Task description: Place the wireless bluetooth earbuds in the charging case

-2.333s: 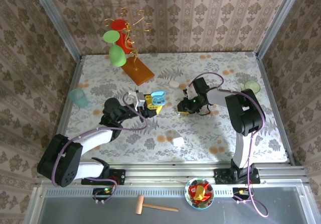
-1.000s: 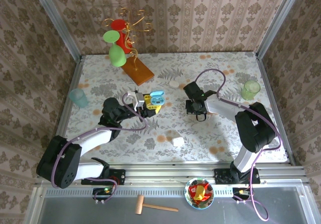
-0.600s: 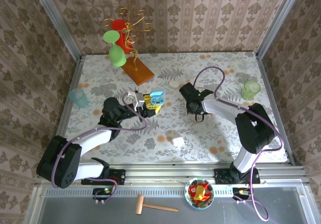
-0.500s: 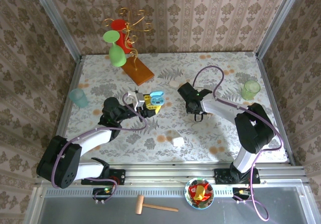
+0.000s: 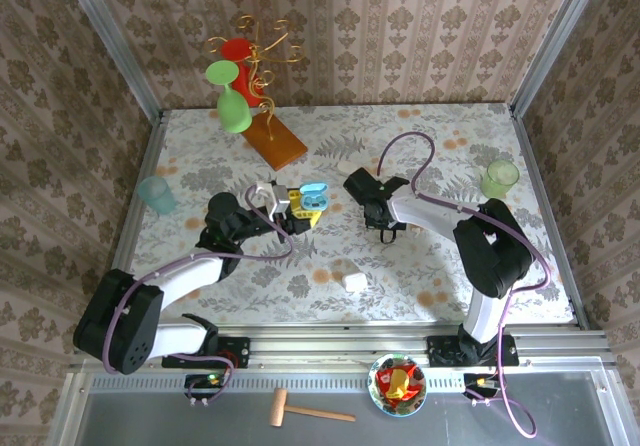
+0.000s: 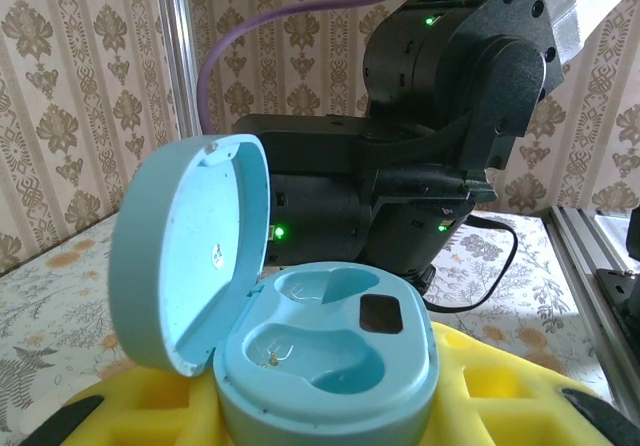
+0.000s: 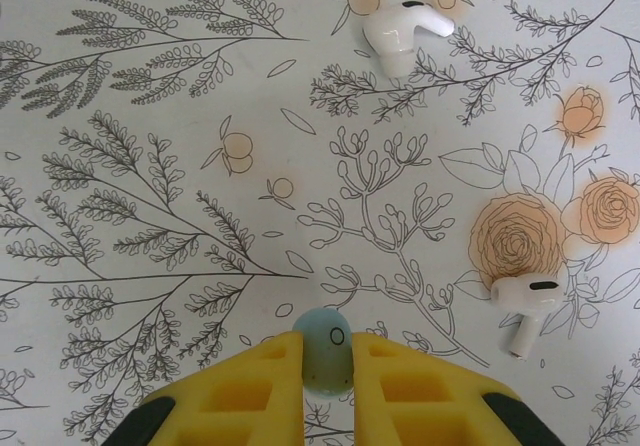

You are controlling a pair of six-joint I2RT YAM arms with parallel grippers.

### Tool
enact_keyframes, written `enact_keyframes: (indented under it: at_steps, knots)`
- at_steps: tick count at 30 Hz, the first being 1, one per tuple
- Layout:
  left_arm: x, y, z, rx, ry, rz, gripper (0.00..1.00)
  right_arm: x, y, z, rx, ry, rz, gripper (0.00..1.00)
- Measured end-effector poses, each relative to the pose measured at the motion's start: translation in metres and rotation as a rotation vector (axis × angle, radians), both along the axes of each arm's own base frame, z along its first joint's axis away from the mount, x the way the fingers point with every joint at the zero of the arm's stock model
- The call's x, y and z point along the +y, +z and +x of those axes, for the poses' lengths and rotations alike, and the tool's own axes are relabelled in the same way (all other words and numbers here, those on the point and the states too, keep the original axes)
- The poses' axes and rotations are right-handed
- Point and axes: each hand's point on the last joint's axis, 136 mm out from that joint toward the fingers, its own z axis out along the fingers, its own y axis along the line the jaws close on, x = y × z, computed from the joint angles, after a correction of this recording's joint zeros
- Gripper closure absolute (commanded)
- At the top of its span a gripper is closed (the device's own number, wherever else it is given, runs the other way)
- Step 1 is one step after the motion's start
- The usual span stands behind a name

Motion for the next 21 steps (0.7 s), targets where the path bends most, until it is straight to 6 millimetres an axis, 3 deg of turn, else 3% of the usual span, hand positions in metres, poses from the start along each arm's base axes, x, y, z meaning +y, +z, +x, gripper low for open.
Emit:
enact_keyframes:
  at_steps: [4,10,16,21]
  knots:
    - [-0.003,-0.012,0.006,0.025,0.001,0.016,0.75,0.006,0.012,0.002,-0.031,0.023,0.04,0.85]
    - [-0.006,-0.033,0.016,0.078,0.007,0.038,0.75,0.021,0.057,0.005,-0.144,0.112,0.15,0.85]
    - [-0.005,-0.029,0.019,0.064,0.014,0.028,0.75,0.041,0.104,0.002,-0.259,0.262,0.222,0.85]
    - [-0.005,-0.028,0.019,0.059,0.014,0.025,0.75,0.06,0.127,-0.009,-0.31,0.396,0.226,0.84]
